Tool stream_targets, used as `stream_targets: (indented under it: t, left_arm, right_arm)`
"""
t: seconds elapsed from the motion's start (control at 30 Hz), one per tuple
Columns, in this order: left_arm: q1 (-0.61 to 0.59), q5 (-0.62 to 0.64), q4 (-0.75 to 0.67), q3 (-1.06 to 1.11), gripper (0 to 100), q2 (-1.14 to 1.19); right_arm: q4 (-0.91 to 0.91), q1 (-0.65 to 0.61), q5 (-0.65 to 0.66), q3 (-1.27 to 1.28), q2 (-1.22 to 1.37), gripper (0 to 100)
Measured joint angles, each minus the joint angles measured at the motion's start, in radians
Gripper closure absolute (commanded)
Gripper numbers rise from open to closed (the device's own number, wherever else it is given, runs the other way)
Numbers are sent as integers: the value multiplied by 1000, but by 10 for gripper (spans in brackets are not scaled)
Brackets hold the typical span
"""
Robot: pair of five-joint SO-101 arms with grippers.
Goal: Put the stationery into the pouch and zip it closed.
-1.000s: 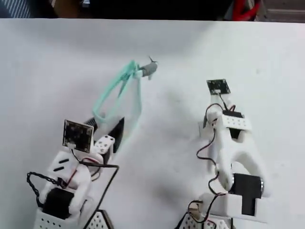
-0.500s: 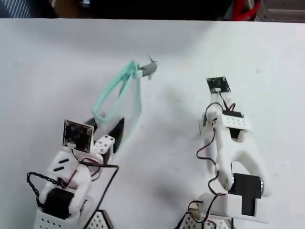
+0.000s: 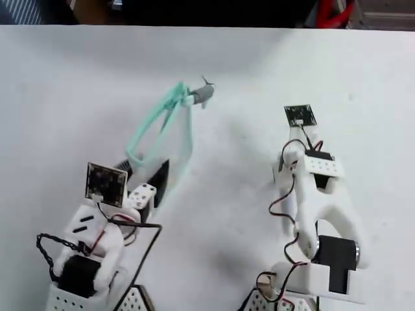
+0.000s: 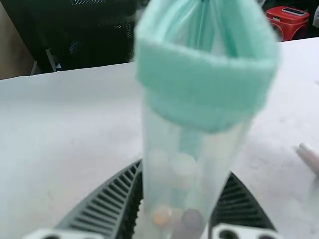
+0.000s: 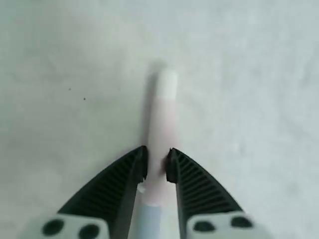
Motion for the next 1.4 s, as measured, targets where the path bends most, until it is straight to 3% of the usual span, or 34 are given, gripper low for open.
stream_targets:
  t: [0.23, 0.5, 0.67, 0.93, 1.17, 1.4]
  left_arm:
    - [0, 0, 0, 2, 805, -2]
    - [0, 0, 0, 2, 804, -2]
    - [0, 0, 0, 2, 804, -2]
    - [0, 0, 0, 2, 804, -2]
    - [0, 0, 0, 2, 804, -2]
    - [0, 0, 0, 2, 804, -2]
  right_arm:
    - [17, -48, 0, -17, -198, 980]
    - [296, -127, 0, -206, -723, 981]
    - [385, -250, 0, -259, -1057, 981]
    - [359, -445, 0, -226, -1467, 981]
    - [249, -486, -118, -161, -1464, 981]
    - [40, -582, -175, -187, -1241, 981]
